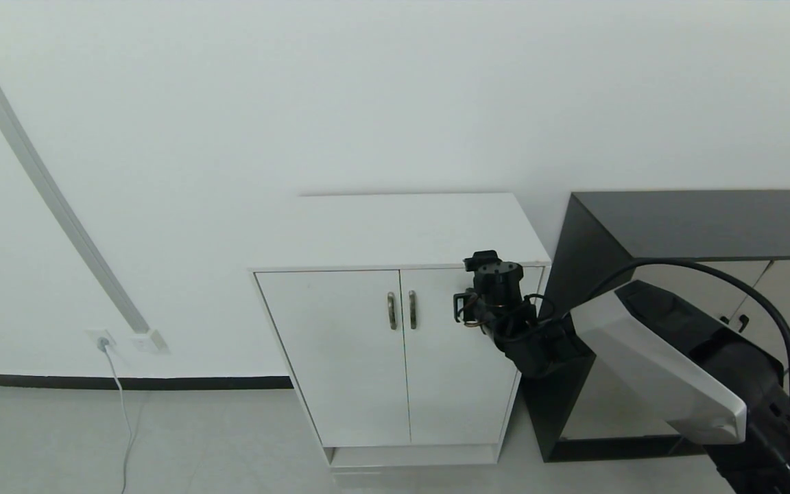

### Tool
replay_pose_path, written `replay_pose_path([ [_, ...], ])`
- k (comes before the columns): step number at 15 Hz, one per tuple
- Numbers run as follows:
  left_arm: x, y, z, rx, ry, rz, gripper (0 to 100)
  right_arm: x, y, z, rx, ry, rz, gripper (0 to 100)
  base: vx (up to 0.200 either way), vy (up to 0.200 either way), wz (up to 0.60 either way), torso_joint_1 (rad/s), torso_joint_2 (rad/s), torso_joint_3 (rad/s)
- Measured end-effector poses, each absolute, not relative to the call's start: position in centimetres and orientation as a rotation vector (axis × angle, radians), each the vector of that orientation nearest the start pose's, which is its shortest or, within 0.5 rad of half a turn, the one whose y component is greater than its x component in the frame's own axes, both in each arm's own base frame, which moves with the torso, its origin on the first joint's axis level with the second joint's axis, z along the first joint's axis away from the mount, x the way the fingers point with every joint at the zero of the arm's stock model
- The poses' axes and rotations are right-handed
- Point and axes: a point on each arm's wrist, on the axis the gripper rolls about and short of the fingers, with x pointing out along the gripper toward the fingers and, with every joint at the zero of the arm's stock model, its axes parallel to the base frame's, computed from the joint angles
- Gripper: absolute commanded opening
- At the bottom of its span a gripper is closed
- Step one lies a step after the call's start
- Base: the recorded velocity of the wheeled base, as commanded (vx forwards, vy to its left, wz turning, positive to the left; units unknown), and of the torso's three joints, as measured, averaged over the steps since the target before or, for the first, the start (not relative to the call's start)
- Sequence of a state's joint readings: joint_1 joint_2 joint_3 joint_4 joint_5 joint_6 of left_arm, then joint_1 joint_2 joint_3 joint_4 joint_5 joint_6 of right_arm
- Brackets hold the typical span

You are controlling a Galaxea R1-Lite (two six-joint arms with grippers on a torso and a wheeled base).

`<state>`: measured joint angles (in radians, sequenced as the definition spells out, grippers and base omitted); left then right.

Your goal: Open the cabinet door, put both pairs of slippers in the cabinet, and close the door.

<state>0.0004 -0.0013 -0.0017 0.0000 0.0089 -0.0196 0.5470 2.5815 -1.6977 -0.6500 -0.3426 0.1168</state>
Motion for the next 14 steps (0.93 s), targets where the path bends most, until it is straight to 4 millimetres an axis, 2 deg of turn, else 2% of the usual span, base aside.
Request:
replay_pose_path([
  [4, -2.3, 0.0, 7.6, -0.019, -0.003, 0.011, 0, 44.1, 26.8, 4.9, 0.006, 0.238, 0.200, 0, 0.000, 0.000, 0.00, 0.000, 0.00, 0.000],
  [8, -2.3, 0.0, 7.6, -0.020, -0.003, 0.010, 0, 42.8, 26.6, 6.1, 0.008, 0.237, 0.206, 0, 0.000, 0.000, 0.00, 0.000, 0.00, 0.000],
  [14, -2.3, 0.0, 7.6, -0.020, -0.003, 0.009, 0, 39.9, 24.8, 7.3, 0.015, 0.213, 0.182, 0, 0.000, 0.000, 0.00, 0.000, 0.00, 0.000],
])
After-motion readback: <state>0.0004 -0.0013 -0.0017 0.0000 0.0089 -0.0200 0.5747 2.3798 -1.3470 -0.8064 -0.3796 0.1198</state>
